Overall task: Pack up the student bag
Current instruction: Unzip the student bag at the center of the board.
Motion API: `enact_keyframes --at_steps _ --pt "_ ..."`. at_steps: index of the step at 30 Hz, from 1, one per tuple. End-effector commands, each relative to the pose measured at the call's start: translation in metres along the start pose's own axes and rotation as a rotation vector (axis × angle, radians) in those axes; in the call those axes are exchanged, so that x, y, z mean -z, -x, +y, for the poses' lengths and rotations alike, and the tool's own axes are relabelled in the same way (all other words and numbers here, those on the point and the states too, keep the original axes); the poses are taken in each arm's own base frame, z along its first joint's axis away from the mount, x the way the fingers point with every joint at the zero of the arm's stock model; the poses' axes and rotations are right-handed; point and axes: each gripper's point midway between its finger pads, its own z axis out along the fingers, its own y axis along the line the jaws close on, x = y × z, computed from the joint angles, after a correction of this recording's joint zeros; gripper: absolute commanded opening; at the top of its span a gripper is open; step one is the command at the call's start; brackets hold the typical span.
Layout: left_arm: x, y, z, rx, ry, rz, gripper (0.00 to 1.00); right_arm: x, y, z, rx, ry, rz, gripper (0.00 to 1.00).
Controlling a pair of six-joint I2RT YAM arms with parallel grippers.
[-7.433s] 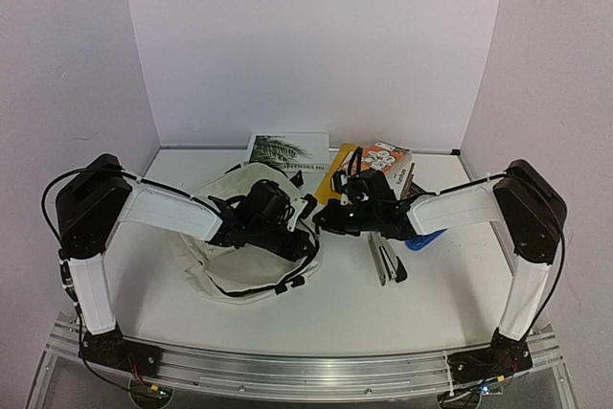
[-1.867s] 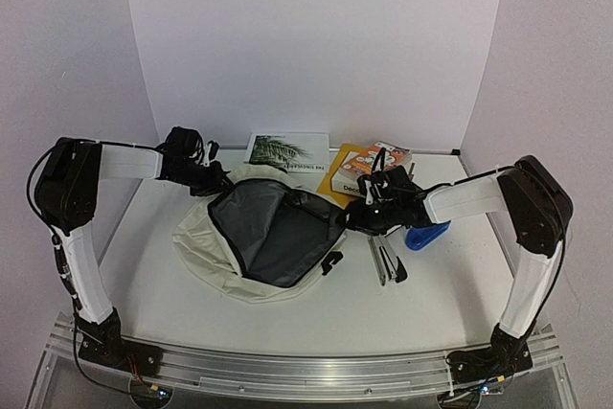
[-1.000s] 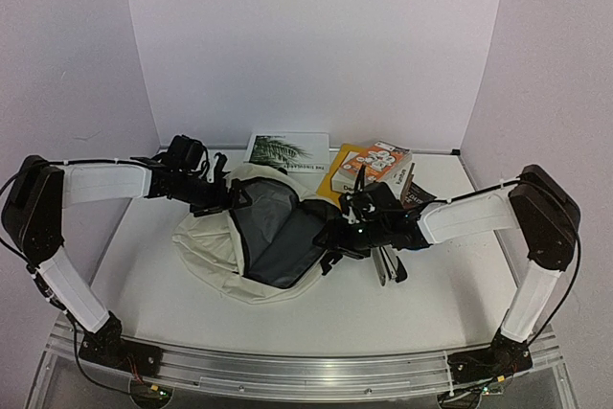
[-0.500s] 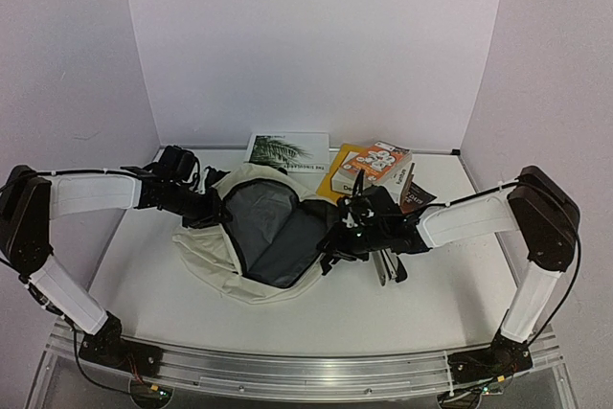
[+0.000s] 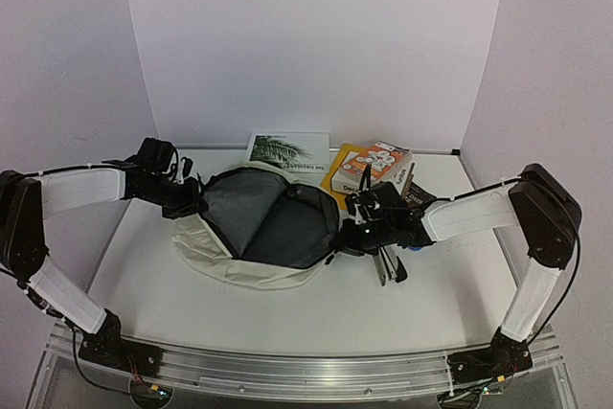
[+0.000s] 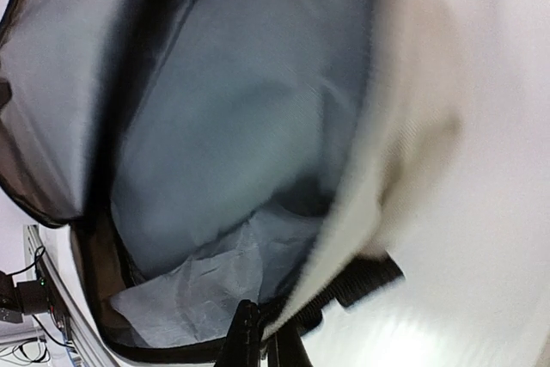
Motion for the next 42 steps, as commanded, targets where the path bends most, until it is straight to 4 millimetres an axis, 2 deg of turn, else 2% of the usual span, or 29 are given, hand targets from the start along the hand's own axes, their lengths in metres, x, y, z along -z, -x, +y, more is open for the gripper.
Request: enact_keyframes --at_steps 1,4,9,14,17,19,20,21,24,27,28,31,32,34,37,39,42 --pt "0.029 0.047 -0.002 0.010 -0.062 -0.146 0.00 0.008 0.018 -0.021 0.015 -0.032 -0.021 0.00" --pt "0.017 0.039 -0.014 0.021 -0.155 -0.078 0.00 0.006 0.030 -0.022 0.052 -0.037 -0.035 0.00" --pt "-0.001 0.019 -0.006 0.094 -0.182 -0.014 0.00 -0.006 0.071 -0.038 0.091 -0.062 -0.067 0.00" --pt "-0.009 0.007 0.005 0.145 -0.163 0.003 0.00 -0.025 0.098 -0.036 0.102 -0.060 -0.095 0.00" --pt "-0.013 0.000 0.006 0.172 -0.175 0.017 0.00 -0.026 0.110 -0.027 0.102 -0.045 -0.115 0.14" --pt "-0.013 -0.003 0.009 0.179 -0.170 0.017 0.00 -0.018 0.118 -0.020 0.108 -0.044 -0.136 0.22" --pt "-0.013 -0.005 0.014 0.184 -0.144 0.014 0.01 -0.004 0.126 -0.013 0.120 -0.049 -0.166 0.34" --pt "-0.013 -0.006 0.016 0.184 -0.137 0.016 0.02 -0.001 0.128 -0.014 0.122 -0.059 -0.176 0.39" --pt "-0.015 -0.008 0.026 0.199 -0.074 0.024 0.32 0.035 0.139 -0.009 0.135 -0.112 -0.239 0.63" --pt "-0.013 -0.008 0.027 0.201 -0.052 0.037 0.53 0.077 0.157 -0.012 0.127 -0.180 -0.327 0.76" --pt "-0.009 -0.005 0.027 0.193 -0.040 0.024 0.62 0.094 0.163 -0.014 0.124 -0.204 -0.358 0.82" --pt "0.011 0.005 0.022 0.152 -0.029 -0.037 0.80 0.133 0.181 -0.031 0.129 -0.315 -0.447 0.98" --pt "0.013 0.006 0.021 0.148 -0.026 -0.044 0.83 0.138 0.184 -0.032 0.131 -0.330 -0.461 0.98" --pt "0.031 0.015 0.016 0.121 -0.019 -0.097 0.94 0.159 0.196 -0.059 0.108 -0.442 -0.506 0.98" --pt "0.054 0.026 0.010 0.102 -0.010 -0.172 1.00 0.162 0.205 -0.083 0.044 -0.439 -0.493 0.98" --pt "0.067 0.030 0.006 0.099 -0.010 -0.209 1.00 0.156 0.208 -0.089 0.007 -0.396 -0.471 0.98" --pt "0.076 0.031 0.006 0.107 0.001 -0.231 1.00 0.137 0.209 -0.084 -0.025 -0.319 -0.437 0.97"
